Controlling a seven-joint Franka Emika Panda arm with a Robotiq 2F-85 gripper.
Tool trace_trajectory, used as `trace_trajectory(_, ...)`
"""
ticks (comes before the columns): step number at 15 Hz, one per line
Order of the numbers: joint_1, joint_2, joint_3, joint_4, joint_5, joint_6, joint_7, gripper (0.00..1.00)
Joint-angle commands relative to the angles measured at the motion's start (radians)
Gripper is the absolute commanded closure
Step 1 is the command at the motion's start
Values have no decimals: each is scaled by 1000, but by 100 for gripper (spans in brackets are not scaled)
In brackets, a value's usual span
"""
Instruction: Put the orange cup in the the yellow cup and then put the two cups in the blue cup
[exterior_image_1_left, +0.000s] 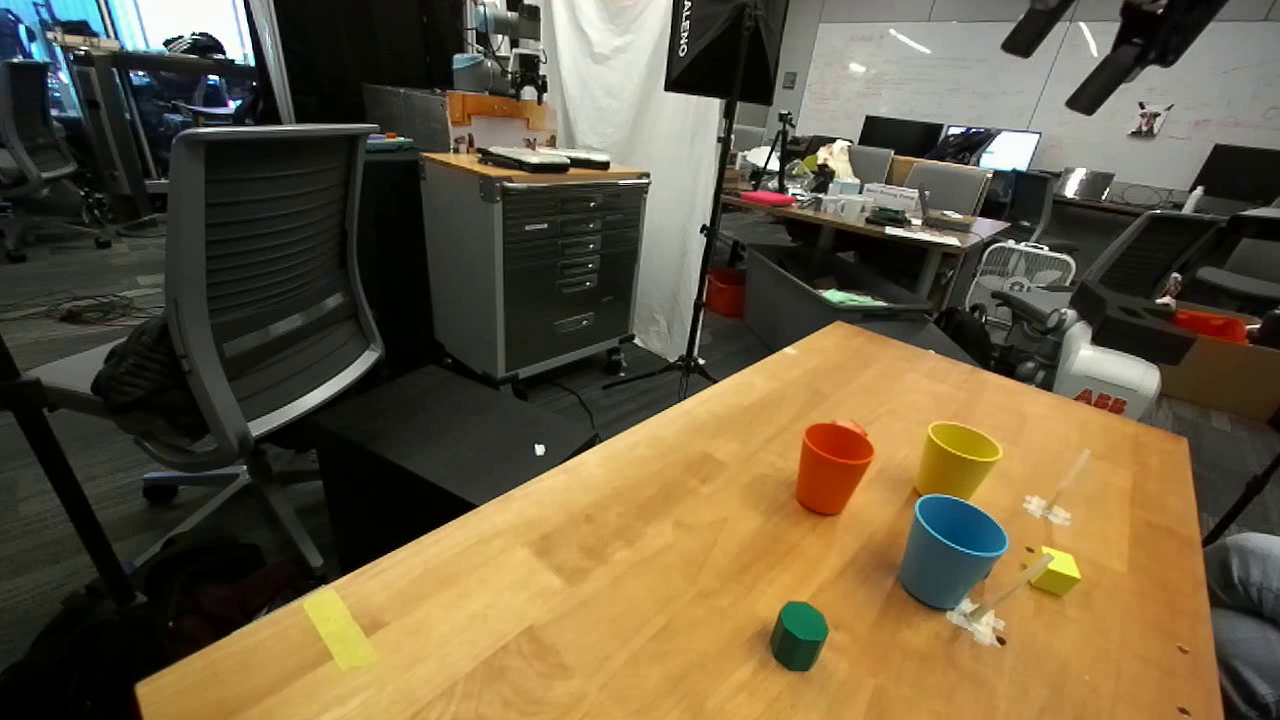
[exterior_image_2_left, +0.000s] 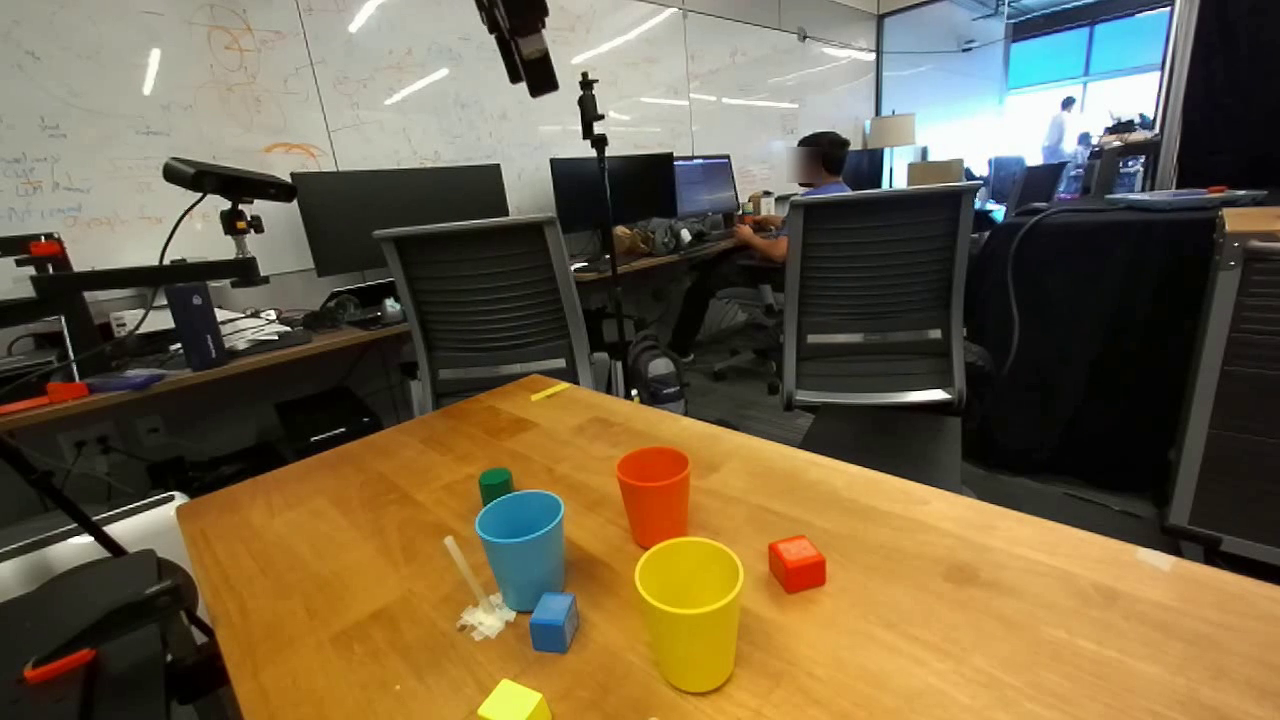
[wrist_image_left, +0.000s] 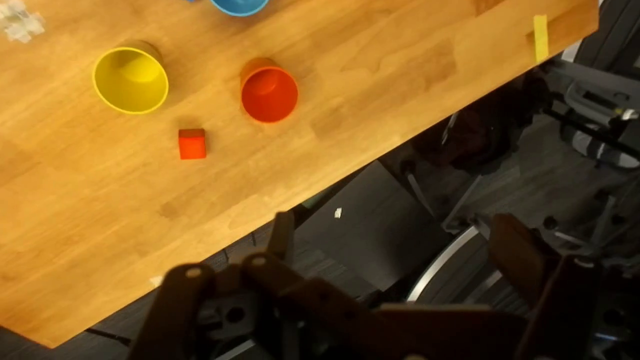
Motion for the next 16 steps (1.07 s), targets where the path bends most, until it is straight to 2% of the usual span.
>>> trace_trajectory(1,-22,106,42,39,-3,117,85,0)
trace_trajectory(5,-28,229,51,78,-48,165,168,0)
trace_trajectory(10,-22,358,41,146,-115,151,260,0)
trace_trajectory(16,-7,449,39,192,-96,211,255,0)
